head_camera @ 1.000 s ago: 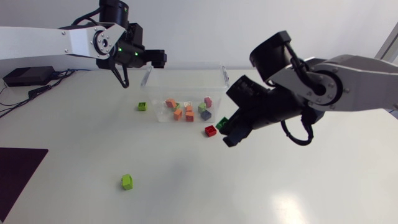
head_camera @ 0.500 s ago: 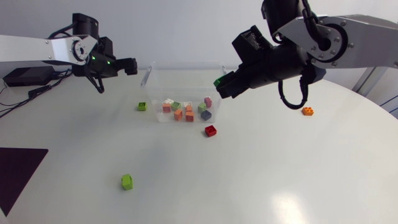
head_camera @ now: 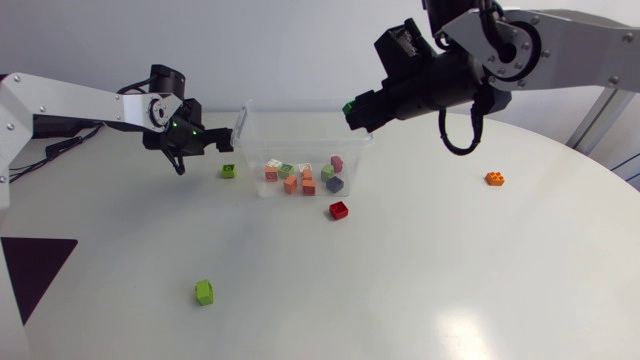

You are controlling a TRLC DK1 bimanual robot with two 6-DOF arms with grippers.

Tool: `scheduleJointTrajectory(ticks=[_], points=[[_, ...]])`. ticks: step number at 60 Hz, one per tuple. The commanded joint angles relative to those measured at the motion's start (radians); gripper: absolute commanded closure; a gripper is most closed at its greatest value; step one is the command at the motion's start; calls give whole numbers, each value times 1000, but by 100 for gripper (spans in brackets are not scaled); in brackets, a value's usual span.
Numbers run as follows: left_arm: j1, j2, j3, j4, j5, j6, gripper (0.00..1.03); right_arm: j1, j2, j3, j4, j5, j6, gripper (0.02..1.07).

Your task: Place the duplo bricks in the container

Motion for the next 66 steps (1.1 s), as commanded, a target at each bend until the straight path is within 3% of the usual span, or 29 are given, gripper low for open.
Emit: scheduleJointTrajectory(ticks=[1, 25, 47, 49, 51, 56, 66], points=[[6, 31, 25, 8, 4, -16, 5, -10, 39, 24, 26, -5, 24, 88], [49, 87, 34, 23, -16, -27, 5, -31, 155, 76, 135, -2, 57, 88], [31, 119, 31, 37, -16, -15, 6, -37, 272, 162, 205, 46, 70, 82], [26, 120, 31, 41, -16, -15, 6, -39, 290, 182, 204, 49, 72, 77], [22, 120, 31, 41, -16, -15, 6, -39, 304, 199, 201, 58, 72, 64], [16, 128, 32, 45, -16, -15, 6, -37, 321, 222, 184, 71, 76, 7], [-1, 143, 40, 57, -21, -13, 8, -25, 238, 165, 191, 87, 78, 6]])
